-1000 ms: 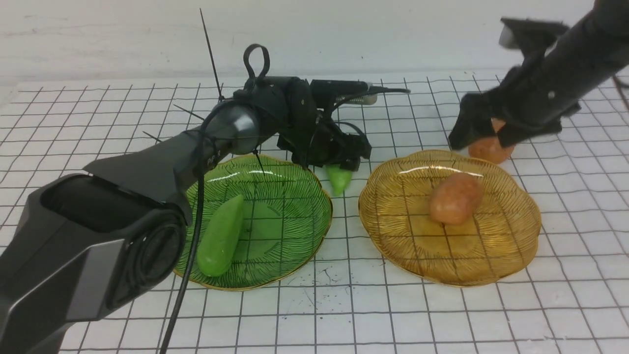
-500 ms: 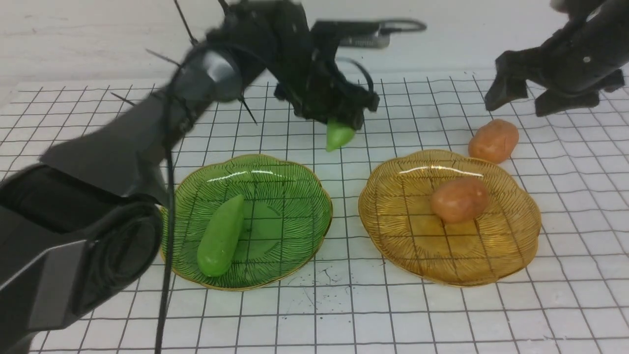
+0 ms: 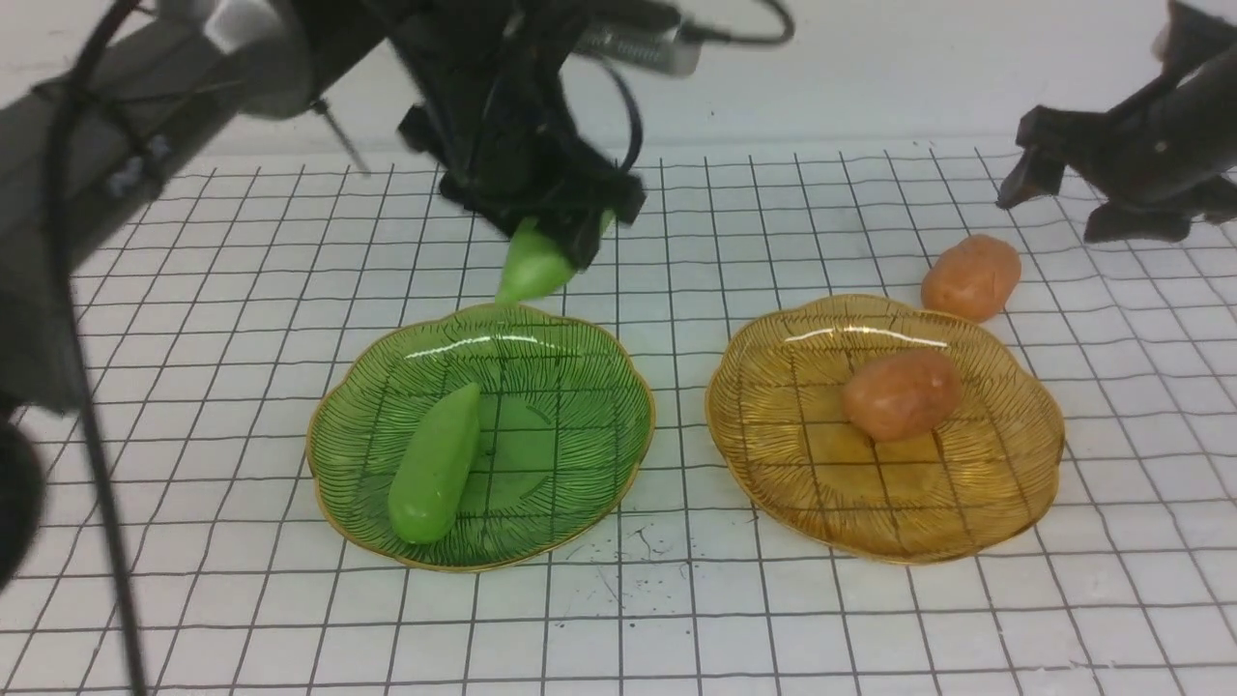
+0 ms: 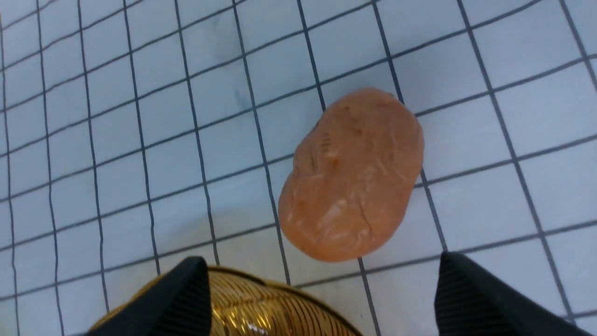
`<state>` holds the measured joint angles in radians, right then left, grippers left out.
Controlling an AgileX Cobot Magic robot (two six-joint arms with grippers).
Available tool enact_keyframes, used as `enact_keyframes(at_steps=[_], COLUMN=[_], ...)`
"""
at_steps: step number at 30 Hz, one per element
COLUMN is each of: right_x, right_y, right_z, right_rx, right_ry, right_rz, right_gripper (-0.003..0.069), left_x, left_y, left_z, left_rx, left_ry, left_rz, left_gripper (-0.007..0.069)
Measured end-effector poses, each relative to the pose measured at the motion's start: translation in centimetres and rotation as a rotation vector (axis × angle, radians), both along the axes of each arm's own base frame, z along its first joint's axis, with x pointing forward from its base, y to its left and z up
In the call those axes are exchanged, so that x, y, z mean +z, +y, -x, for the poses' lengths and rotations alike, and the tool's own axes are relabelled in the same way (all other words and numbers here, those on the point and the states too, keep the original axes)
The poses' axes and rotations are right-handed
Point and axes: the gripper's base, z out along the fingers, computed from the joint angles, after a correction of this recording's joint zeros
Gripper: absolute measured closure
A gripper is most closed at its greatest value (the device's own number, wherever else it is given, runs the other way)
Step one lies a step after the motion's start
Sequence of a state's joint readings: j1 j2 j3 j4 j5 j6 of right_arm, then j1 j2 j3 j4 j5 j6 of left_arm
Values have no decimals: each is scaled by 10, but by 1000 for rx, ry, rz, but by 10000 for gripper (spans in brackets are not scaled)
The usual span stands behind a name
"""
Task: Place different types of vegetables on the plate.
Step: 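Put the green cucumber next to the left plate into that plate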
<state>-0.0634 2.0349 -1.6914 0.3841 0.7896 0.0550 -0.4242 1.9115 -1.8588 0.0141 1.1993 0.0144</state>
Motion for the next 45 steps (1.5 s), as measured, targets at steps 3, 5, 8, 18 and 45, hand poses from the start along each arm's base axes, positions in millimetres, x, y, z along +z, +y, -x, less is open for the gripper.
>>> enact_keyframes(at_steps=[3,5,8,18,45], right_x=[-13,-25,-38,-73,87], right_y=[-1,-1,-2,-1,1], right_z=[-9,-18,-27,-52,9], right_rx=[-16,-26,-40,-72,224], right_ry=[-3,1,14,46,32], right_rz=[-13,-17,-29,-88,11], right_gripper=[71,71,71,71,134], left_x=[-4,-5,-10,-44,-98], left_y=[23,38,56,81,76], left_z=[14,20,30,37,14], left_rx=[63,100,138,193,191], left_ry=[-5,-4,17,75,127], left_rz=[21,38,38,10,-34], left_gripper=[261,261,261,261,261])
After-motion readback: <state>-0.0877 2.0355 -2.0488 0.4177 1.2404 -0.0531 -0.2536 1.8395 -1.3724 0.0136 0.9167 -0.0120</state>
